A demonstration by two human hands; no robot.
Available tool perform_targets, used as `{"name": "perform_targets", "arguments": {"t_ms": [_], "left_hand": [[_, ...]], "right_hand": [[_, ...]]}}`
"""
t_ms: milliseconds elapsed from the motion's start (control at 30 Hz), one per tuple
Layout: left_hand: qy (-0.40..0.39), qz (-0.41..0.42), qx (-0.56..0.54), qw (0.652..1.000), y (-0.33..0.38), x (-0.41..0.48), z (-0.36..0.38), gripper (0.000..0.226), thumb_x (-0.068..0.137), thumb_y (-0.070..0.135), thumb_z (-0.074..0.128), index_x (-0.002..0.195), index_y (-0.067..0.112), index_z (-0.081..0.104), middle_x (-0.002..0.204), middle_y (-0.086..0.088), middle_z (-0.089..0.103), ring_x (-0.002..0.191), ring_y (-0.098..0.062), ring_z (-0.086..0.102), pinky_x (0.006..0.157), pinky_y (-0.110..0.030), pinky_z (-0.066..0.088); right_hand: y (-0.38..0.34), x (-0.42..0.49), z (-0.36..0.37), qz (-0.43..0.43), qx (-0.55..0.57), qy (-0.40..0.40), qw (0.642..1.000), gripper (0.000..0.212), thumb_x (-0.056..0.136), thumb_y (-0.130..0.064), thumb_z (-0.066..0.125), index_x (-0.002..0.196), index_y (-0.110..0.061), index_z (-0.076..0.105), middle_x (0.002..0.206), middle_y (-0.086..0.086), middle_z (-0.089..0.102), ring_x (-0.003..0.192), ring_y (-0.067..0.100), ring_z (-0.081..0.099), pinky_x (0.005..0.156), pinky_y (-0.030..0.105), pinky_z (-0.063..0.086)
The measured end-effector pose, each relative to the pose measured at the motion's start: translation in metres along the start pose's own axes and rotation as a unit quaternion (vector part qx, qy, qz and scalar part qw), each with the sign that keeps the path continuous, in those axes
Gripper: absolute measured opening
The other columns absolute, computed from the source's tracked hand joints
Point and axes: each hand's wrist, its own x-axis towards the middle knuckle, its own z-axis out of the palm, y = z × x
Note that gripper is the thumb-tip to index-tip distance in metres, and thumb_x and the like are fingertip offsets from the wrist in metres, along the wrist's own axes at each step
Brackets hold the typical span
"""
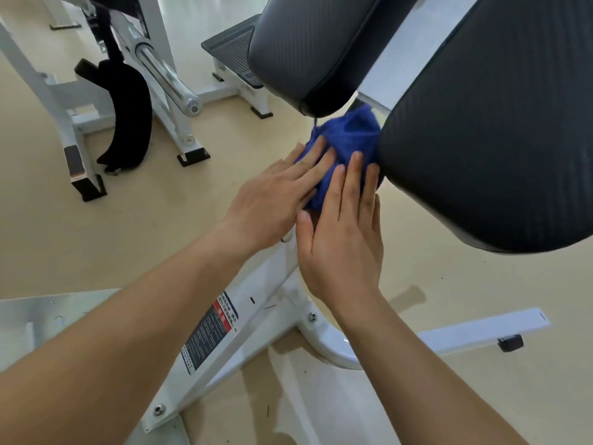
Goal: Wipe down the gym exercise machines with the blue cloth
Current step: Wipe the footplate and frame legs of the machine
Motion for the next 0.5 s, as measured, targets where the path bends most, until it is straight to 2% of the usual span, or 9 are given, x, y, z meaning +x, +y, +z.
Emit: {"name": "perform_targets", "arguments": {"t_ms": [67, 167, 267, 367, 433, 500], "left_hand": [[-0.001, -0.014, -0.013, 1.0, 0.001, -0.027, 0.004, 0.057, 0.104, 0.029, 0.039, 0.156, 0.032, 0.015, 0.163, 0.01, 0.012, 0.15, -0.015, 0.019, 0.114, -0.032, 0.037], [-0.005, -0.03, -0.021, 0.999, -0.002, -0.026, 0.002, 0.056, 0.105, 0.029, 0.037, 0.157, 0.033, 0.016, 0.163, 0.012, 0.013, 0.149, -0.011, 0.019, 0.112, -0.027, 0.038], [0.008, -0.059, -0.064, 0.996, 0.004, 0.008, -0.003, 0.055, 0.107, 0.033, 0.033, 0.156, 0.039, 0.009, 0.162, 0.018, 0.008, 0.149, -0.009, 0.019, 0.112, -0.026, 0.036], [0.037, -0.078, -0.101, 0.991, 0.012, 0.012, 0.001, 0.055, 0.105, 0.034, 0.037, 0.155, 0.043, 0.014, 0.161, 0.022, 0.011, 0.144, -0.007, 0.03, 0.103, -0.021, 0.038], [0.047, -0.101, -0.112, 0.988, 0.014, -0.01, 0.005, 0.055, 0.104, 0.025, 0.041, 0.152, 0.043, 0.024, 0.159, 0.023, 0.02, 0.139, -0.005, 0.038, 0.097, -0.021, 0.043], [0.056, -0.103, -0.098, 0.988, 0.012, -0.037, 0.004, 0.055, 0.1, 0.02, 0.045, 0.15, 0.041, 0.033, 0.154, 0.02, 0.033, 0.13, -0.009, 0.05, 0.086, -0.027, 0.052]], "right_hand": [[0.005, -0.012, 0.002, -0.03, -0.015, -0.028, 0.999, 0.075, 0.101, -0.045, 0.029, 0.158, -0.01, -0.004, 0.165, 0.005, -0.016, 0.151, 0.02, -0.019, 0.125, 0.04, 0.003], [0.011, -0.001, 0.0, -0.052, -0.04, -0.02, 0.998, 0.073, 0.101, -0.045, 0.027, 0.158, -0.008, 0.001, 0.166, 0.008, -0.012, 0.151, 0.02, -0.018, 0.125, 0.041, 0.004], [0.004, 0.021, -0.007, -0.031, -0.003, 0.001, 1.0, 0.075, 0.101, -0.043, 0.028, 0.157, -0.004, -0.004, 0.166, 0.008, -0.013, 0.151, 0.018, -0.018, 0.124, 0.035, -0.003], [0.002, 0.024, -0.012, -0.017, 0.029, -0.007, 0.999, 0.075, 0.101, -0.039, 0.031, 0.157, -0.005, -0.006, 0.166, 0.006, -0.014, 0.15, 0.015, -0.02, 0.123, 0.03, -0.008], [0.005, 0.011, -0.009, -0.047, 0.023, -0.032, 0.998, 0.071, 0.1, -0.037, 0.028, 0.158, -0.006, 0.001, 0.166, 0.006, -0.011, 0.151, 0.015, -0.018, 0.124, 0.033, -0.003], [0.01, -0.004, -0.006, -0.092, 0.018, -0.049, 0.994, 0.068, 0.097, -0.036, 0.025, 0.157, -0.005, 0.017, 0.166, 0.008, 0.003, 0.153, 0.018, -0.007, 0.125, 0.036, 0.009]]}}
